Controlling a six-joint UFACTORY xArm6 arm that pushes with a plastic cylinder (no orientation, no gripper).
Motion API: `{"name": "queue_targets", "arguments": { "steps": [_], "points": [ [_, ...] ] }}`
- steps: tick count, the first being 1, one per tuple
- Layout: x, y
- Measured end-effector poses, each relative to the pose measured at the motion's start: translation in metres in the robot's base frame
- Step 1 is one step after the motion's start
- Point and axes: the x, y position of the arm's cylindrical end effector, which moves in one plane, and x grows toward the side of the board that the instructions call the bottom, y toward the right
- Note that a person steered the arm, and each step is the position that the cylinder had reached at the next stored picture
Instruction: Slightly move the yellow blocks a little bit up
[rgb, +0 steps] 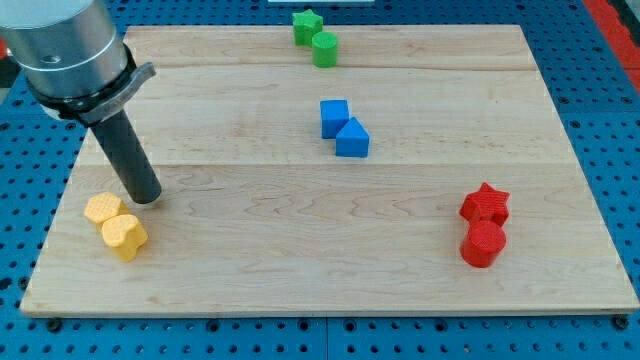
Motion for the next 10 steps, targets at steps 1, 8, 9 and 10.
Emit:
{"name": "queue_targets", "arguments": {
  "steps": [1, 8, 9, 10],
  "points": [
    [0.0, 0.01],
    [0.007, 0.265],
    [0.056, 0.198],
    [0.106, 0.132]
  ]
}}
